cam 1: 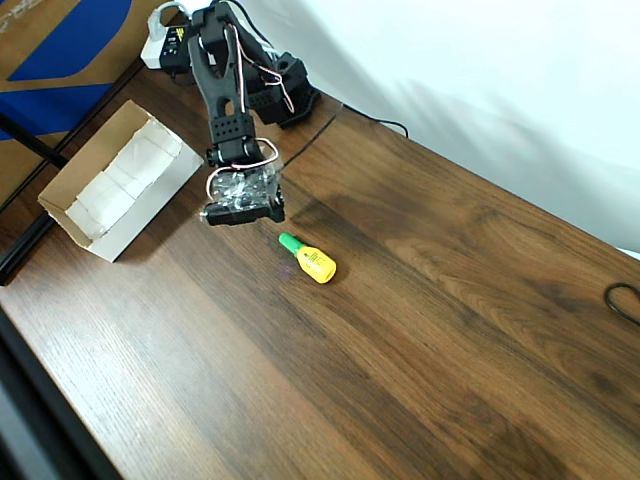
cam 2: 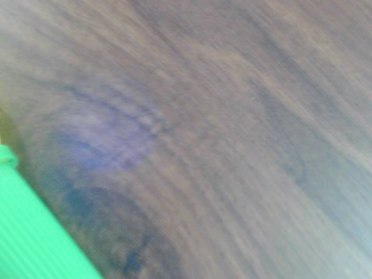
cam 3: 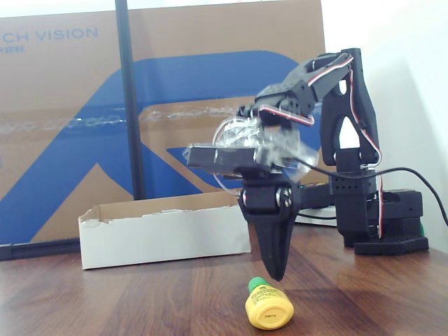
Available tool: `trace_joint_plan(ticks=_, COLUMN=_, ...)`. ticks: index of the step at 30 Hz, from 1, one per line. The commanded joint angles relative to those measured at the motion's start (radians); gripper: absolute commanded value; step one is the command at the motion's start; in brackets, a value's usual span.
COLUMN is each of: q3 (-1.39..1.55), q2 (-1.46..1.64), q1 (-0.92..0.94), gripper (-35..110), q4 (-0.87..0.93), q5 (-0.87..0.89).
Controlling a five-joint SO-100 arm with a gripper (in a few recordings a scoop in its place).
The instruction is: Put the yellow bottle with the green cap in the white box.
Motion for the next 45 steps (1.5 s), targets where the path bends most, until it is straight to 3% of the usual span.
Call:
trace_joint_plan(ticks=1, q3=-0.005, q2=0.06, q1=0.009, gripper=0, q4=-0.005, q5=-0.009)
trace_joint_plan(ticks=14, q3=-0.084, q2=-0.005, q1=-0.069, gripper=0, q4=0.003, q5=0.02)
trace_joint_plan(ticks=23, q3=-0.321, q2=-0.13, q1=-0.083, gripper=0, q4=0.135, q5=0.048)
trace_joint_plan(ticks=45, q3=-0.204, q2=-0.06, q1=0.006, gripper=0, q4=0.146, q5=0.038)
